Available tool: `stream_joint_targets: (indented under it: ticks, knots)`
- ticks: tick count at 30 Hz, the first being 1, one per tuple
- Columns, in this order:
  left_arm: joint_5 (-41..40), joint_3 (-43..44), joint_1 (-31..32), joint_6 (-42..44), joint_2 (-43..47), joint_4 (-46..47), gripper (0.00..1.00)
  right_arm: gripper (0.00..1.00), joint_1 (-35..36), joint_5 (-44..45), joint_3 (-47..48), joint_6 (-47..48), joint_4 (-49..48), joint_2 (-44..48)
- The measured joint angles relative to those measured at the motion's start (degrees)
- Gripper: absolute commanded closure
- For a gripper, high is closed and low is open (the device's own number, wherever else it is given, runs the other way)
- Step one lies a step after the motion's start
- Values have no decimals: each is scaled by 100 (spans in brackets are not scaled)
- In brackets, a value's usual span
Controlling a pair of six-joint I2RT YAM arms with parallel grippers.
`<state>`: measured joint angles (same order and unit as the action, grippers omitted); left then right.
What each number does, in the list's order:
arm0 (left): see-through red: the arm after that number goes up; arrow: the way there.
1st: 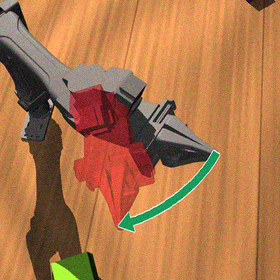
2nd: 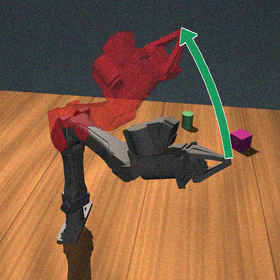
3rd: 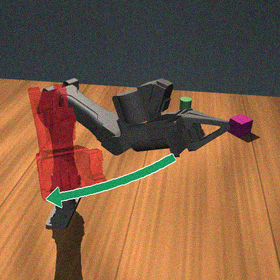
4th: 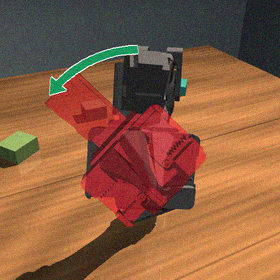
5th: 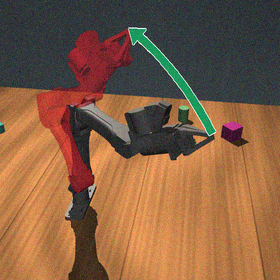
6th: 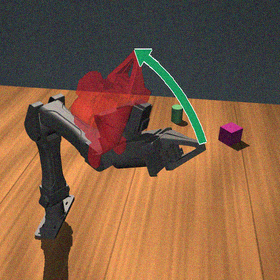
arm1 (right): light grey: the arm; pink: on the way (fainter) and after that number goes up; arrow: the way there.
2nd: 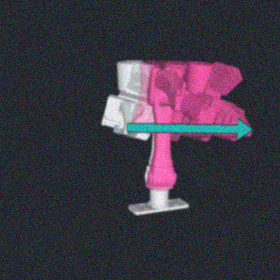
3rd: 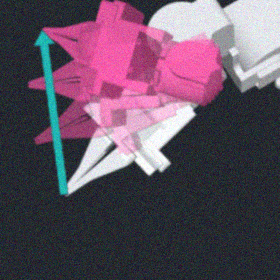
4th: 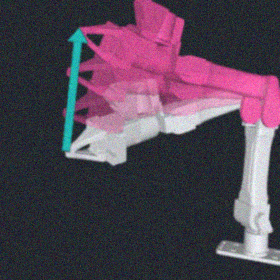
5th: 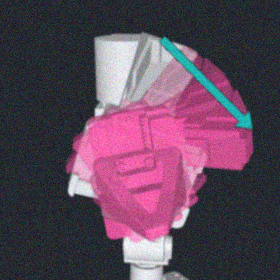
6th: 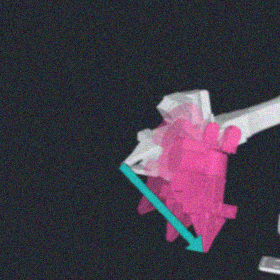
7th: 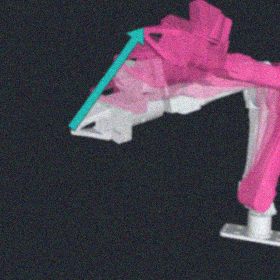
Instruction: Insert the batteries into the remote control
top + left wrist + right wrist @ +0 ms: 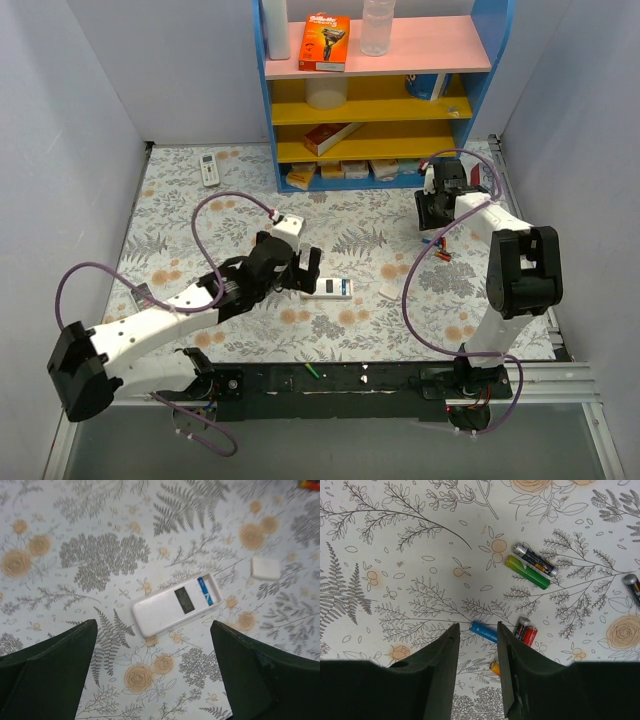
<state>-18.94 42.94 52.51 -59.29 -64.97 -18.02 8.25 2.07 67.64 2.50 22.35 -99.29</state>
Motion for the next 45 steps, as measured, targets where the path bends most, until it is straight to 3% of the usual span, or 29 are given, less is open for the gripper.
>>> stream_joint_targets:
  ticks: [5,11,29,33,37,45]
  knots:
    - [-160,420,-35,402,855,-105,2,59,0,-144,343,417,249,-420]
    - [-586,315,-66,949,1373,74,2,59,0,-306,444,728,584,-588]
    - [-2000,-236,-72,1390,920,120,2,61,-37,-352,448,1152,929,-815]
    - [-2111,-240,-72,1388,920,118,2,68,-37,-356,468,1178,909,-909]
    - [-2118,-240,-72,1388,916,118,2,90,-37,-404,468,1193,920,-909]
    - [-2118,-240,-72,1384,909,98,2,94,46,-647,463,979,909,-909]
